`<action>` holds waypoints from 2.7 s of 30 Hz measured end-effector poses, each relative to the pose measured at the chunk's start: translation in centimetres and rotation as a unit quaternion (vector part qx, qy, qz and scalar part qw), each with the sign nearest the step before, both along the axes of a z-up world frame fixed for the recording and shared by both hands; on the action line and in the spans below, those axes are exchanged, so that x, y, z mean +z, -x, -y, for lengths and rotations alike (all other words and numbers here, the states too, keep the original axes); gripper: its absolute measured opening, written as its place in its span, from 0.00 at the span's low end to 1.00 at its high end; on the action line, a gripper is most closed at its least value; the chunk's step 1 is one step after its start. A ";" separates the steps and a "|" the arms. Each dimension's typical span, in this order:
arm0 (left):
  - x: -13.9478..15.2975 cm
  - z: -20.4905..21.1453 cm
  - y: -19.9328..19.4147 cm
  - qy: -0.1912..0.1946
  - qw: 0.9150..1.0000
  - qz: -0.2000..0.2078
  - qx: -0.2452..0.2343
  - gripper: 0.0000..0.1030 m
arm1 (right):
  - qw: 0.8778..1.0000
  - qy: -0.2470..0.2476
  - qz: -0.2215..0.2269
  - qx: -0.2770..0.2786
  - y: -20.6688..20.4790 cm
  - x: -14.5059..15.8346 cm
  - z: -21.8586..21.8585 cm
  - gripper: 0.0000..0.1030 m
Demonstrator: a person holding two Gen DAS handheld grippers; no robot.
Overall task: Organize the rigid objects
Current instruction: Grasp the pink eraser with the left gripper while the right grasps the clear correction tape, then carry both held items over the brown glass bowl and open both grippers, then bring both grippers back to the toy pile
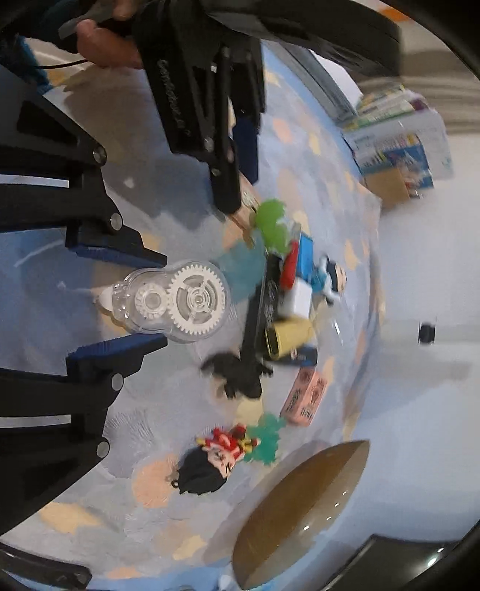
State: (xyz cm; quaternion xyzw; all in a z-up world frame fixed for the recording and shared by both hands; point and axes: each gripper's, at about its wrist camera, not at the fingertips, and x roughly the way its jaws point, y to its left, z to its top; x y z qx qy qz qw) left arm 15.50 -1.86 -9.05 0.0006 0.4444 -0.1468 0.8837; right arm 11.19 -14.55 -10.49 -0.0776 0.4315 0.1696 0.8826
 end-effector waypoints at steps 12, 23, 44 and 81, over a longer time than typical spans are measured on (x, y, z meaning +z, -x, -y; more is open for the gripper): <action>5.0 -1.9 2.8 0.005 0.998 0.059 0.020 0.28 | 0.999 -0.028 0.016 -0.025 1.7 2.2 2.1 0.34; -0.3 -2.8 3.3 0.015 0.999 -0.024 0.020 0.20 | 0.999 -0.012 -0.015 -0.032 2.2 0.5 3.3 0.37; 2.1 -0.6 3.4 -0.059 0.998 0.032 -0.011 0.31 | 1.000 -0.013 0.001 -0.001 1.1 0.9 0.9 0.45; 17.1 8.7 -8.9 0.074 0.987 0.133 -0.042 0.60 | 0.975 0.010 0.114 -0.188 -6.9 17.3 18.2 0.56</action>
